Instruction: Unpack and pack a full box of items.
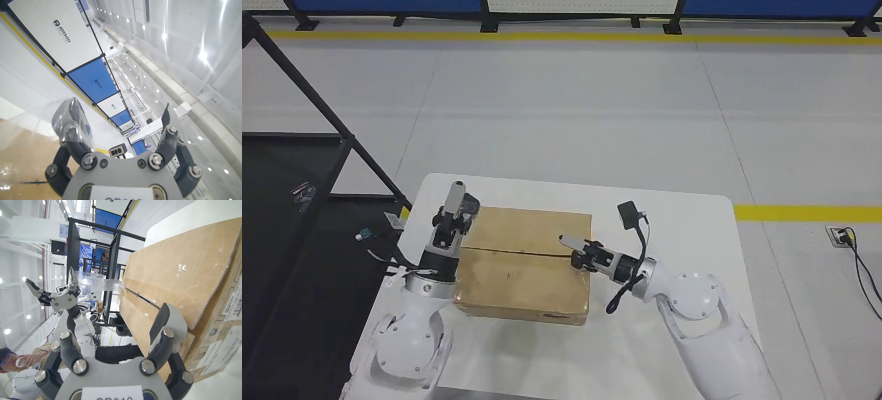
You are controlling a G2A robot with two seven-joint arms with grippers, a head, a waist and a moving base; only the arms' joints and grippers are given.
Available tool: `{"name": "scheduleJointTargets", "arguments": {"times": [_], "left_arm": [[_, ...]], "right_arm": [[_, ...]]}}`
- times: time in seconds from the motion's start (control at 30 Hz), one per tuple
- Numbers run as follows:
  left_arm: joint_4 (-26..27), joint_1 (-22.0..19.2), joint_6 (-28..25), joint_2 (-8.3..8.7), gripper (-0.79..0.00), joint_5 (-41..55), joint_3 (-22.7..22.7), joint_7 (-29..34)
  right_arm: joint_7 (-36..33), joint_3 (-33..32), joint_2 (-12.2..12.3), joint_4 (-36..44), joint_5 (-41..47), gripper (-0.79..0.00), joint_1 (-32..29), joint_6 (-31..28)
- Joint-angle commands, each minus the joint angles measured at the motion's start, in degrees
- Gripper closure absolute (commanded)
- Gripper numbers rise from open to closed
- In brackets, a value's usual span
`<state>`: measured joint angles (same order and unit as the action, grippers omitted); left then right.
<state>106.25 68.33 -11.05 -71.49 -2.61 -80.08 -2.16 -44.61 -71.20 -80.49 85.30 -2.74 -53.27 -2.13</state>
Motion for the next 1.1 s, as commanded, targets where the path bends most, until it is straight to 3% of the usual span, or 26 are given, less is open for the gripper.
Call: {"name": "scheduleJointTargets", "arguments": {"times": [0.0, 1.07], "left_arm": [[-0.3, -0.2, 0.2, -0.10, -0.785, -0.5, 0.6, 0.2], [-6.6, -3.2, -0.5, -2.49, -0.785, -12.6, 13.8, 2.9]], "right_arm": [[0.2, -0.6, 0.2, 0.6, 0.2, -0.785, -0.7, -0.2], [1.5, -10.2, 3.5, 3.2, 6.6, -0.785, -10.6, -5.9]]}}
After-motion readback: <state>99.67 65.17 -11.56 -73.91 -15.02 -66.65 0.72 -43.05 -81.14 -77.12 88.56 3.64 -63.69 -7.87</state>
